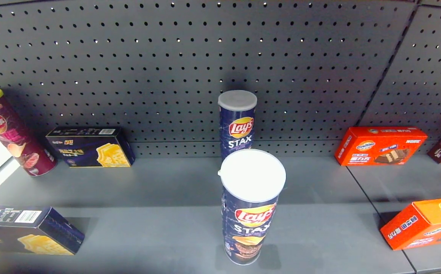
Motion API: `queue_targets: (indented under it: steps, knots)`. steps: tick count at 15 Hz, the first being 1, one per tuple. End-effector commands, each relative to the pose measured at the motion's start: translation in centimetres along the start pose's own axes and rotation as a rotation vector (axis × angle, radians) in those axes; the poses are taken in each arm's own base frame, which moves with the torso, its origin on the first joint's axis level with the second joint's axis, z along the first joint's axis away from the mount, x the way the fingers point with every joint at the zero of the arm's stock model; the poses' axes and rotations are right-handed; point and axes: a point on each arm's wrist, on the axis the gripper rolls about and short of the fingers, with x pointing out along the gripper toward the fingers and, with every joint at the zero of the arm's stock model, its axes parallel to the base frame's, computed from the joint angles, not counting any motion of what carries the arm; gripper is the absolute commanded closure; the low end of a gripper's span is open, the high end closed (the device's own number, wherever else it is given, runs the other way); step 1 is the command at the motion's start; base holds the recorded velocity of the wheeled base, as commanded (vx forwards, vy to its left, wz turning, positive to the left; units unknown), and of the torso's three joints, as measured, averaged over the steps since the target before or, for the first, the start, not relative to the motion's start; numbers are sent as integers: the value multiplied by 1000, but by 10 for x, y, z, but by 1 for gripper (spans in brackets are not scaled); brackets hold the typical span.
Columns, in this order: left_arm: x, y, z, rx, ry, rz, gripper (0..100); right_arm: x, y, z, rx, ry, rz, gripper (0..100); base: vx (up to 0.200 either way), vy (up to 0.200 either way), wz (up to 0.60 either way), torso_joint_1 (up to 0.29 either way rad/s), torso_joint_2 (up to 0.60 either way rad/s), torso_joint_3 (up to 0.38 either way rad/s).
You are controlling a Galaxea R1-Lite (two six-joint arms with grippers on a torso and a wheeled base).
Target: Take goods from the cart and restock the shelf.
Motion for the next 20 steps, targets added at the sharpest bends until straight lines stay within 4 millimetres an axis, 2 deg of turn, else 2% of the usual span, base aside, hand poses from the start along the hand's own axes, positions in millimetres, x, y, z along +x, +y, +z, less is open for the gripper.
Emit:
queue_targets:
  steps: [1, 3, 5, 8, 9, 20]
  knots:
    - [0, 0, 0, -1, 2, 1, 0, -6, 0, -20, 31, 21, -186, 0, 0, 0, 0, 0, 0, 0]
    - [0, 0, 0, -1, 2, 1, 0, -6, 3, -21, 47, 16, -241, 0, 0, 0, 0, 0, 0, 0]
    - [0, 0, 0, -1, 2, 1, 0, -6, 5, -21, 35, 0, -225, 0, 0, 0, 0, 0, 0, 0]
    - [0, 0, 0, -1, 2, 1, 0, -12, 3, -23, -59, -45, -368, 0, 0, 0, 0, 0, 0, 0]
    - [0, 0, 0, 0, 0, 1, 0, -13, 1, -29, -37, 8, -428, 0, 0, 0, 0, 0, 0, 0]
    - [0, 0, 0, -22, 0, 7, 0, -13, 1, -28, -37, 0, -425, 0, 0, 0, 0, 0, 0, 0]
